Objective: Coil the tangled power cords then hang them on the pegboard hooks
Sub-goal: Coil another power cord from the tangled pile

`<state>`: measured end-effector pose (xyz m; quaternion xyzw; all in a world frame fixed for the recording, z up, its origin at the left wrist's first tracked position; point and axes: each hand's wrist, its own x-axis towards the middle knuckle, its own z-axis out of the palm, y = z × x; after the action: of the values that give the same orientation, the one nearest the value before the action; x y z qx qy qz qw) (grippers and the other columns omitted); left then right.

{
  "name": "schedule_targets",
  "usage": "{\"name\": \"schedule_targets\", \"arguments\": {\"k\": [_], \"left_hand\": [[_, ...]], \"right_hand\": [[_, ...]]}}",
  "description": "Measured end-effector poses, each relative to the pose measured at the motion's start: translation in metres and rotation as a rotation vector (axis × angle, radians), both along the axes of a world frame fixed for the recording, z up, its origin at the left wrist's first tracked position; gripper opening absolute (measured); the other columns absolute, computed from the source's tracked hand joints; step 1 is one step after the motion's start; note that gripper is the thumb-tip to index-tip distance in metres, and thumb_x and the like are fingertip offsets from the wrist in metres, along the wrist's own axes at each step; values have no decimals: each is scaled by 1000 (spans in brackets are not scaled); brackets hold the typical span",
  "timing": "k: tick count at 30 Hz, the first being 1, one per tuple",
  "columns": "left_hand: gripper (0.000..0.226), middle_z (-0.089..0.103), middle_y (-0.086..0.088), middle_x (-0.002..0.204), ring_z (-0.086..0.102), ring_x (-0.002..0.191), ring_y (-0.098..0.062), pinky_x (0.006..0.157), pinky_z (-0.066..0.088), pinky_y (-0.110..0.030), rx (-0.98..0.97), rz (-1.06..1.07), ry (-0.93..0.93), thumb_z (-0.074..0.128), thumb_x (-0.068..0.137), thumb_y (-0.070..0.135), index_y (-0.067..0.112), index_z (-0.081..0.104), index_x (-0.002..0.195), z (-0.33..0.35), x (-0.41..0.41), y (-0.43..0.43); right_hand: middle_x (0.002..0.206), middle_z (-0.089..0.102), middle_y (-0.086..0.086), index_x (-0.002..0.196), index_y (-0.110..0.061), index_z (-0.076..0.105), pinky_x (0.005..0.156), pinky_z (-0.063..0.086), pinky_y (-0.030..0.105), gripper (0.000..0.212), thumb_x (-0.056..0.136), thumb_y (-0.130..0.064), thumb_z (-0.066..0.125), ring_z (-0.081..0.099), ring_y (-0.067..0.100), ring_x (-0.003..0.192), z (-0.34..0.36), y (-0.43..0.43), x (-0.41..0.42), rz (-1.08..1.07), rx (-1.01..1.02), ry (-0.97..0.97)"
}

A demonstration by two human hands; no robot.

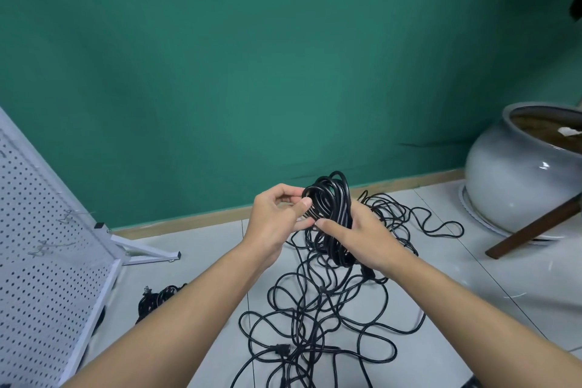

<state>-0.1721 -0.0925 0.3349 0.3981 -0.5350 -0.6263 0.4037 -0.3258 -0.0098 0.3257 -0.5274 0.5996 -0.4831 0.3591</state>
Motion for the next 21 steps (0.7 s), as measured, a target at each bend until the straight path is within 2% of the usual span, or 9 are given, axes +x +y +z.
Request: {"name": "schedule_targets", "arguments": {"k": [3,6,9,12,15,17,19,21], "left_hand": [[6,64,-4,81,67,77,-19,79,64,-34,-172,-32,-83,76,92,11,9,72,97,-4,2,-1],[12,71,-6,98,71,89,-15,76,63,-32,-160,-114,-182,63,102,26,21,68,112,-11,5,-1],[25,72,0,115,69,105,-10,90,57,-26,-144,-349,-362,52,104,13,25,62,124,-26,7,-1],[39,68,5,127,64,116,-2,100,50,-18,-183,-617,-501,58,97,1,28,62,124,-43,9,1],[22,73,10,111,68,106,-3,99,50,-20,-247,-784,-680,66,99,21,24,70,120,-57,12,0],[10,77,4,104,72,99,-12,97,54,-30,-294,-817,-734,67,100,30,29,77,102,-61,14,-1],[17,78,0,94,72,91,-20,93,57,-39,-362,-777,-757,64,101,32,36,76,89,-59,16,-4],[16,72,8,85,66,81,-13,83,54,-31,-510,-659,-798,63,102,32,33,76,93,-50,19,-10]], "right_hand": [[115,74,-9,123,-24,64,102,50,30,28,97,-15,69,68,5,109,-1,-1,-3,-11,25,-33],[105,77,-10,118,-18,66,88,53,21,21,98,-12,69,70,5,100,0,-4,-8,-47,8,-154],[88,73,0,104,-10,65,74,55,26,9,97,-9,69,69,15,83,1,-6,-11,-96,-5,-315],[89,69,10,104,-5,65,78,56,40,12,96,-13,71,66,23,82,2,-8,-11,-141,-30,-392],[89,71,9,102,-6,66,85,54,49,12,96,-15,71,67,24,84,5,-9,-13,-220,-55,-443],[84,72,2,95,-13,66,87,53,46,6,96,-17,71,67,20,83,4,-9,-18,-266,-52,-460],[81,73,-3,91,-19,69,90,52,47,6,95,-20,74,68,19,84,0,-11,-23,-296,-39,-426],[82,75,-2,93,-19,70,94,55,48,7,92,-23,76,70,22,84,-5,-11,-29,-315,4,-336]]}}
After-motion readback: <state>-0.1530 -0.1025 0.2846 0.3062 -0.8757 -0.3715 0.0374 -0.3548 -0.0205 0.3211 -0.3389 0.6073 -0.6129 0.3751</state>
